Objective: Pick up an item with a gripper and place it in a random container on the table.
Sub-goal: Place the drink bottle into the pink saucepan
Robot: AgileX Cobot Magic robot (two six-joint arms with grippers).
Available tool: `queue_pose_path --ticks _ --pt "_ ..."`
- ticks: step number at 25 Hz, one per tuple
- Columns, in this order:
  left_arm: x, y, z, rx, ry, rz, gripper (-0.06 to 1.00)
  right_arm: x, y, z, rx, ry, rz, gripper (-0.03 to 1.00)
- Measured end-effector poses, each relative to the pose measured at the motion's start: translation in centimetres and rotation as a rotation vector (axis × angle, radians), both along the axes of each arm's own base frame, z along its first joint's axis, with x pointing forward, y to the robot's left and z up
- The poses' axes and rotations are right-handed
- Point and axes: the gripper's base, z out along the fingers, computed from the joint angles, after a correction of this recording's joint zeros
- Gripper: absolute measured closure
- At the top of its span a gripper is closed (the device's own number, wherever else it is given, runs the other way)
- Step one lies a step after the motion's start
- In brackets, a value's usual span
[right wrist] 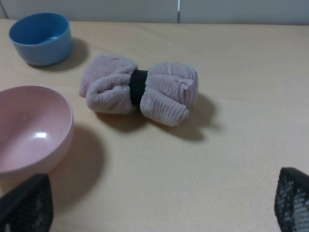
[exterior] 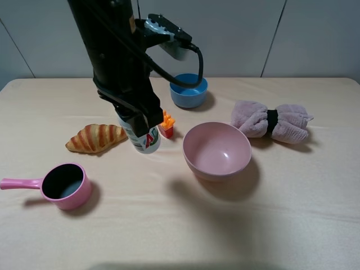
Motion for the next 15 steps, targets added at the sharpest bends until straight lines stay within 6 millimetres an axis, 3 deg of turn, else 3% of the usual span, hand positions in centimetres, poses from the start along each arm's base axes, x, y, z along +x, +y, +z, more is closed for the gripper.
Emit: queue_pose_path --ticks 6,15 --pt "-1.4 2.3 0.7 0.003 -0.015 0.022 0.41 0.0 0.0 0.0 0.0 0.0 0.0 0.27" --pt "-1.8 6.8 1.0 0.0 -0.011 0.142 0.41 0.0 0.0 0.0 0.0 0.0 0.0 0.27"
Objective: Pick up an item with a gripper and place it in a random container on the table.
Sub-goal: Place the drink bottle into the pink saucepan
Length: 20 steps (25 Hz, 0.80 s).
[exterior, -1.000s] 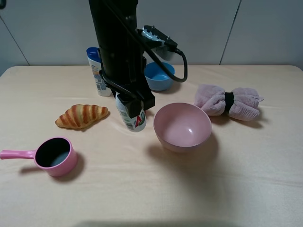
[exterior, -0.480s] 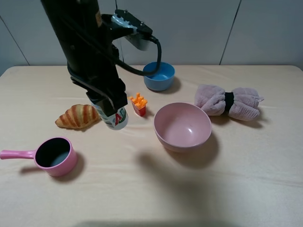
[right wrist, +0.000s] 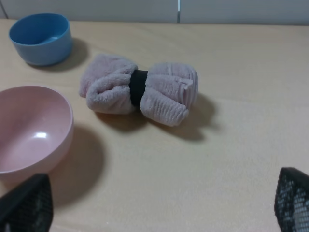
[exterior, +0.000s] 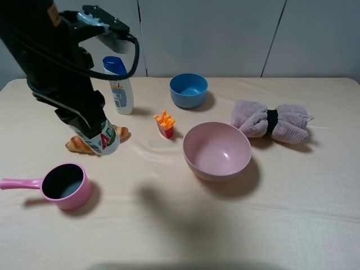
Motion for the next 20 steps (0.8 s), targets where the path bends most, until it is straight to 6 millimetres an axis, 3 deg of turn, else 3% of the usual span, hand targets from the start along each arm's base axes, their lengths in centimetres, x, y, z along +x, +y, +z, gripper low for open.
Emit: queue_pose_path --ticks 10,20 --pt "-0.7 4.1 -1.6 0.021 0.062 0.13 0.41 0.0 0.0 0.0 0.0 0.0 0.0 0.27" --pt "-0.8 6.7 -3.7 0.067 0.134 0.224 0.41 0.0 0.0 0.0 0.0 0.0 0.0 0.27"
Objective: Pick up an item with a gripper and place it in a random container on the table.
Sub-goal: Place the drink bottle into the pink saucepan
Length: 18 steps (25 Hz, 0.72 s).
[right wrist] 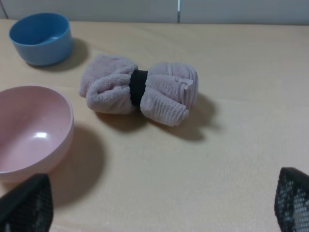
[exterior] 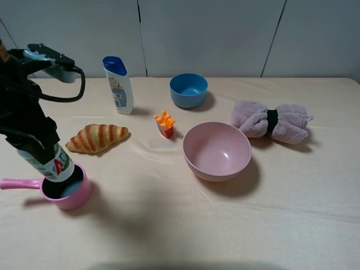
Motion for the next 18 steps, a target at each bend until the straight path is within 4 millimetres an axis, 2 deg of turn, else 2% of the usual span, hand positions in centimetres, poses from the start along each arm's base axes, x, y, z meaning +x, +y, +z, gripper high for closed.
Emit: queue_pose_path --ticks 7,18 --pt "-0.9 0.7 -1.6 0.036 0.06 0.005 0.41 0.0 0.0 0.0 0.0 0.0 0.0 0.27" --pt "-0.4 0.8 -1.8 0.044 0.003 -0.015 0.41 0.0 0.0 0.0 0.0 0.0 0.0 0.27"
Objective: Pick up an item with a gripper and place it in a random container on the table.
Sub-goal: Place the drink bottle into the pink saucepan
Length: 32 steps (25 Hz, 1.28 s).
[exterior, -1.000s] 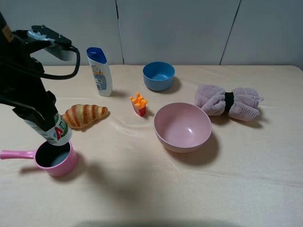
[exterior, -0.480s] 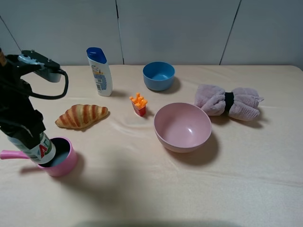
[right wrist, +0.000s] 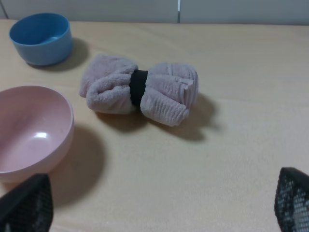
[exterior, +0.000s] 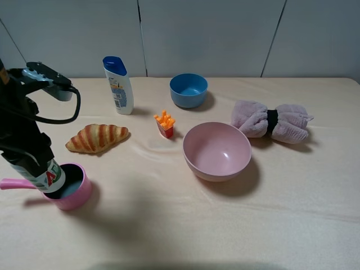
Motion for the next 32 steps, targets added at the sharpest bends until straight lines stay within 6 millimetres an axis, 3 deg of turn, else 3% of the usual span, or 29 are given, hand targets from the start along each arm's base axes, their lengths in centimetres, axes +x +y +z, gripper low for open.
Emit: queue_pose_path --ticks 7,32 --pt "0.4 -0.2 -0.1 -0.017 -0.037 -0.008 0.41 0.0 0.0 0.0 0.0 0.0 0.0 0.27" --pt "2.5 -1.4 -5.3 0.004 0.008 -0.022 0.41 0.0 0.0 0.0 0.001 0.0 0.0 0.27"
